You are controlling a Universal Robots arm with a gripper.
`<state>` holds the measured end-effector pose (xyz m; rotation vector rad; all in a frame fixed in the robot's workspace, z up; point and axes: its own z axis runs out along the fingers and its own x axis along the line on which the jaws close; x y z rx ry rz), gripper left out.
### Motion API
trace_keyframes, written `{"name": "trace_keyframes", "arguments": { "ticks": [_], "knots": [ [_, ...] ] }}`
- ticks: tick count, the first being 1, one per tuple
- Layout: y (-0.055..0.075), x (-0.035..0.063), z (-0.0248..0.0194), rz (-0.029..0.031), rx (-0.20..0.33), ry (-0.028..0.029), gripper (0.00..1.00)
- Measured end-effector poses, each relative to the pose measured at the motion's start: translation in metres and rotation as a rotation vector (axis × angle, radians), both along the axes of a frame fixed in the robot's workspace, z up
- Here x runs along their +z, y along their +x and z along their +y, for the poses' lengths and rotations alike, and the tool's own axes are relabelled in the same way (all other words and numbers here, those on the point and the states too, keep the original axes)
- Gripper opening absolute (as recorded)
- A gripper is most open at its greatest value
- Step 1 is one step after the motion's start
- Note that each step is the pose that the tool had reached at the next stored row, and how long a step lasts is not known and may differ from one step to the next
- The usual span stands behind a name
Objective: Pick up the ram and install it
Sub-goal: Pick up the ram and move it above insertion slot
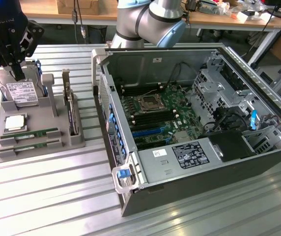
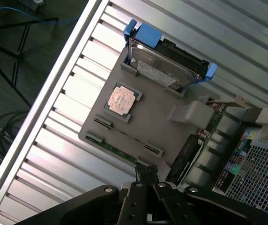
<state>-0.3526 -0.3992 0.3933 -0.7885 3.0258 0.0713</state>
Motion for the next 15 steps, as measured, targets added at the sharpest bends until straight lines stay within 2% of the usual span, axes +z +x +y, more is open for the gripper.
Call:
{"name": "trace_keyframes", "arguments": {
  "ticks": [9,15],
  "knots": [
    [0.0,0.0,0.0,0.0,0.066,0.0,0.11],
    [0.0,0.0,0.0,0.0,0.128,0.0,0.11]
  ]
}}
